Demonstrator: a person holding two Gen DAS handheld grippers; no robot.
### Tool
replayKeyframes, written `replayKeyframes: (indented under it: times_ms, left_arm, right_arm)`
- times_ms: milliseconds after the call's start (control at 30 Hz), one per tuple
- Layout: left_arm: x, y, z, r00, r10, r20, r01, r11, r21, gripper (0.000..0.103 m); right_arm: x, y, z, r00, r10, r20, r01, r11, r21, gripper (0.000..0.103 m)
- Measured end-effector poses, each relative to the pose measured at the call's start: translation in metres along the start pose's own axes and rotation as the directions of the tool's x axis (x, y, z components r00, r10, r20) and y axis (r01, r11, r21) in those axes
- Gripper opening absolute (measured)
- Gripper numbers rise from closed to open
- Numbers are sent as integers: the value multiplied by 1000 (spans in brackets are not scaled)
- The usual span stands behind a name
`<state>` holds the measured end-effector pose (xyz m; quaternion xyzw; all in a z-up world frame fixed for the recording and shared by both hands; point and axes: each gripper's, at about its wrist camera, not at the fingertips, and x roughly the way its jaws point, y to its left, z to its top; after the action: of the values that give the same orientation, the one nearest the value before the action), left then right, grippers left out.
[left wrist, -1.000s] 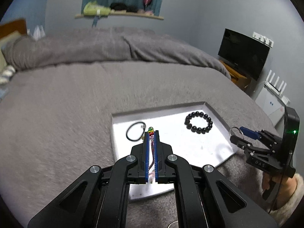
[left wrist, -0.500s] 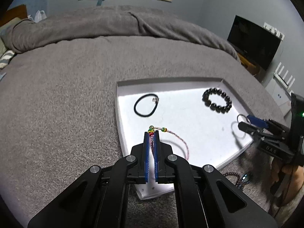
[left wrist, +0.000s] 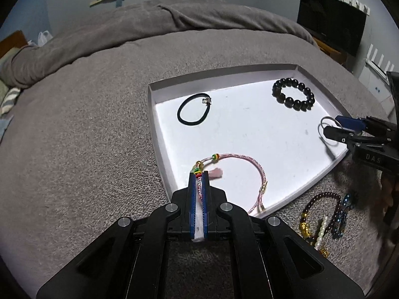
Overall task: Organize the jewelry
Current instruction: 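Carry the pink bracelet and silver bangle over the white tray with both grippers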
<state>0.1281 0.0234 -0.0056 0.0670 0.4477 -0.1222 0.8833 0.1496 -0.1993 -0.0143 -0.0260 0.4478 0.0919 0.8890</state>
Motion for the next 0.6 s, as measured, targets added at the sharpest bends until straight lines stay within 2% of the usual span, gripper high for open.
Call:
replayKeyframes:
  times_ms: [200, 600]
  left_arm:
    - [4, 0, -4, 1000, -8, -5, 8, 1000, -2, 5]
    - [10, 1, -3, 1000, -12, -7, 12, 1000, -15, 6]
  right_arm:
    - [6, 0, -1, 1000, -19, -25, 19, 1000, -3, 51]
    - [9, 1, -2, 1000, -16, -20, 17, 1000, 7, 51]
